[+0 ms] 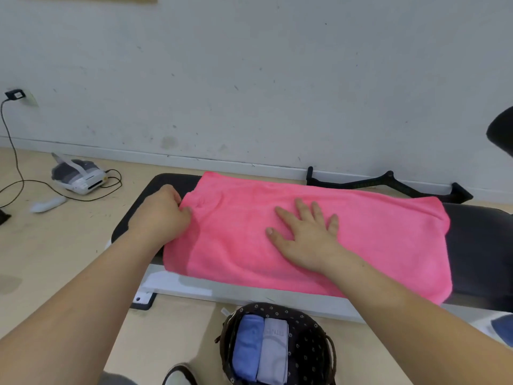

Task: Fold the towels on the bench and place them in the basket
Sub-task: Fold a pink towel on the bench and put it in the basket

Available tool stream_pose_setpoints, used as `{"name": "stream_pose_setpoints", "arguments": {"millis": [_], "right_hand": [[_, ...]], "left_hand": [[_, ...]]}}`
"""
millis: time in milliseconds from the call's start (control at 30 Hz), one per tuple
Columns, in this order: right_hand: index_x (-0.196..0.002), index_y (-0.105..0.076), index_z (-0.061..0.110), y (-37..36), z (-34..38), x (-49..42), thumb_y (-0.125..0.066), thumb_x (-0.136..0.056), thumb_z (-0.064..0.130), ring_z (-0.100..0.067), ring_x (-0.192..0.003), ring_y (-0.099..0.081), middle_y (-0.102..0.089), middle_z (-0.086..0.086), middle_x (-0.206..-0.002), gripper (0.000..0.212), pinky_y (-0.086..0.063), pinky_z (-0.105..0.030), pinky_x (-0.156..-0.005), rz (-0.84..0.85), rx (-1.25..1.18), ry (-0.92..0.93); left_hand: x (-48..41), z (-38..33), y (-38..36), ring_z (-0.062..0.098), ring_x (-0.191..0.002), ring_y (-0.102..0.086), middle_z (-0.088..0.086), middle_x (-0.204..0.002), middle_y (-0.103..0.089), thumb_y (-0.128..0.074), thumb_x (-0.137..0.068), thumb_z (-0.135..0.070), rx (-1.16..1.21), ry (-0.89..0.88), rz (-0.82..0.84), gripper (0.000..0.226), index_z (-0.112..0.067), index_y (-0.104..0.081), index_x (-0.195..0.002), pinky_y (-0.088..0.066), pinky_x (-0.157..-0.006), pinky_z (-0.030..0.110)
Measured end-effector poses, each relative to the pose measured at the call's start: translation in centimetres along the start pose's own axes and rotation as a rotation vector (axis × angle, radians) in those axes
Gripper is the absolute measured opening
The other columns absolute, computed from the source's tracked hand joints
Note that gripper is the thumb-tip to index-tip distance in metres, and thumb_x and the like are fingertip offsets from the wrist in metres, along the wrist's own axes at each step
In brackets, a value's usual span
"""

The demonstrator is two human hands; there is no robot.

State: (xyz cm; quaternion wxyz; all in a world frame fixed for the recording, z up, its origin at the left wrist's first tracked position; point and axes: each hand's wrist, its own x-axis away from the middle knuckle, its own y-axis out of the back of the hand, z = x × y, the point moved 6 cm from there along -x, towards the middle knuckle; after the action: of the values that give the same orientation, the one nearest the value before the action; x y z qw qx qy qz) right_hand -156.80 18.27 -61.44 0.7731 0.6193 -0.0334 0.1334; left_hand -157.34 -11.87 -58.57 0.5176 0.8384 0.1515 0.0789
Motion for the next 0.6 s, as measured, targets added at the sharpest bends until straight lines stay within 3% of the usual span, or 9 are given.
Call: {"name": "stream_pose_setpoints", "arguments": {"millis": [100,200,267,367,500,600], "right_hand": [[-0.162,-0.011,0.04,1.4,-3.3,0.4,-0.018,-0.094,0.079,-0.038,-0.157,0.013,0.009,-0.003,-0.173,0.079,0.007,-0.077,-0.113,0.021,0.075,-0.19],[-0.161,-0.021,0.034,2.6,-7.2,1.0,-0.021,-0.096,0.075,-0.036,-0.158,0.002,-0.001,-0.005,-0.173,0.077,-0.005,-0.076,-0.114,0.031,-0.005,-0.298],[-0.152,-0.042,0.025,4.4,-10.4,1.7,-0.033,-0.1,0.064,-0.037,-0.151,-0.024,-0.026,-0.012,-0.165,0.065,-0.024,-0.064,-0.116,-0.132,-0.091,-0.316],[-0.124,-0.063,0.013,7.8,-16.5,3.7,-0.048,-0.101,0.043,-0.037,-0.114,-0.058,-0.056,-0.014,-0.13,0.041,-0.05,-0.046,-0.094,-0.442,-0.224,-0.392],[-0.089,-0.051,0.01,8.1,-25.0,7.0,-0.051,-0.095,0.033,-0.026,-0.071,-0.055,-0.055,-0.007,-0.083,0.023,-0.046,-0.037,-0.066,-0.38,-0.338,-0.649],[-0.062,-0.041,0.017,7.2,-26.4,7.6,-0.059,-0.093,0.034,-0.02,-0.056,-0.043,-0.043,0.0,-0.061,0.039,-0.036,-0.031,-0.056,-0.36,-0.538,-0.629]], "left_hand": [[0.8,-2.7,-0.5,0.033,-0.109,-0.057,0.009,-0.12,-0.058,-0.066,-0.088,-0.036,-0.071,-0.146,-0.026,0.041,-0.016,-0.058,-0.123,-0.052,-0.09,0.048],[2.5,-7.8,-2.5,0.029,-0.117,-0.056,0.005,-0.129,-0.058,-0.066,-0.093,-0.032,0.006,-0.37,-0.007,0.038,-0.015,-0.063,-0.126,-0.05,-0.096,0.042],[4.0,-11.3,-4.3,0.025,-0.113,-0.06,0.004,-0.124,-0.062,-0.067,-0.093,-0.027,0.058,-0.515,0.061,0.031,-0.013,-0.067,-0.12,-0.048,-0.095,0.037],[5.9,-16.2,-6.8,0.026,-0.105,-0.063,0.003,-0.112,-0.065,-0.063,-0.088,-0.031,0.092,-0.678,0.143,0.028,-0.015,-0.07,-0.109,-0.051,-0.093,0.04],[8.9,-22.4,-9.9,0.023,-0.104,-0.063,0.001,-0.112,-0.067,-0.063,-0.089,-0.024,0.117,-0.825,0.217,0.023,-0.016,-0.07,-0.109,-0.051,-0.095,0.04],[11.6,-26.2,-12.4,0.02,-0.098,-0.063,-0.001,-0.108,-0.066,-0.061,-0.089,-0.019,0.181,-0.944,0.256,0.019,-0.016,-0.071,-0.105,-0.052,-0.09,0.036]]}}
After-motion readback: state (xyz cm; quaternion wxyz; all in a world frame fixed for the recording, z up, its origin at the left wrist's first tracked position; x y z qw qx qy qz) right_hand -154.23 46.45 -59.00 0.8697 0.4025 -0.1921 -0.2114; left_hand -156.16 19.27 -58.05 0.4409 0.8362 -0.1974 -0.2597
